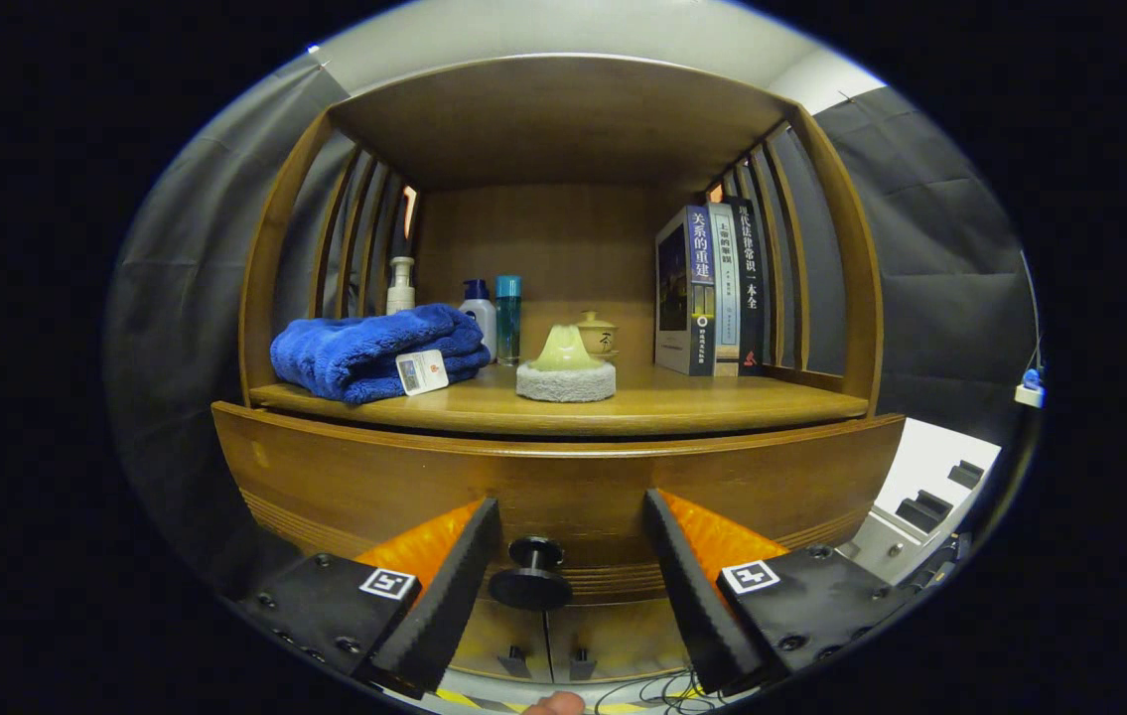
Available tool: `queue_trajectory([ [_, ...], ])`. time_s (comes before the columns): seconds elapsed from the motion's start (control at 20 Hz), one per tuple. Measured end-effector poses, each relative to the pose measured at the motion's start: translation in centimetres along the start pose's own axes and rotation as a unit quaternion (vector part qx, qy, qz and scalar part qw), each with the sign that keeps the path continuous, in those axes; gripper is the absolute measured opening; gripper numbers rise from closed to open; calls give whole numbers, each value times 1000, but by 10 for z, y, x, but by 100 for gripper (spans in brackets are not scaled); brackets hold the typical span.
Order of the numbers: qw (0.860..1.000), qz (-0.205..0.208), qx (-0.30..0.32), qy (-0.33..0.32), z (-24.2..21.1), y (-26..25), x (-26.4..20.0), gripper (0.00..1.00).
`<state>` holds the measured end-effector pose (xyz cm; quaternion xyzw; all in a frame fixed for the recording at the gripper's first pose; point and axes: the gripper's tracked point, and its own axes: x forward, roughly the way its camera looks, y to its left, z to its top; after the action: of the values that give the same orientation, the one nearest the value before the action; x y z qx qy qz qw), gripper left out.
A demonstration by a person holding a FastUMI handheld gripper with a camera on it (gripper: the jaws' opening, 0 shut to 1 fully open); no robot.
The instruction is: Pull open the drawer, take out the items inside it, and place them on the countertop above the cabinet.
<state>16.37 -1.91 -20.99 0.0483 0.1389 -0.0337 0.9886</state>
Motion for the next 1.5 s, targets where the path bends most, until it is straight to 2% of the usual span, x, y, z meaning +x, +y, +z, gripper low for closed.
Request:
queue_trajectory([
  [0.35,1000,-1,-2,-9,5,-1,25,97],
  [0.85,1000,-1,4,-19,6,-1,23,97],
  [1.05,1000,-8,0,-25,18,-6,7,97],
  [1.35,998,-18,-32,-42,45,-13,-41,98],
  [1.5,998,-11,-19,-55,62,-7,-68,98],
])
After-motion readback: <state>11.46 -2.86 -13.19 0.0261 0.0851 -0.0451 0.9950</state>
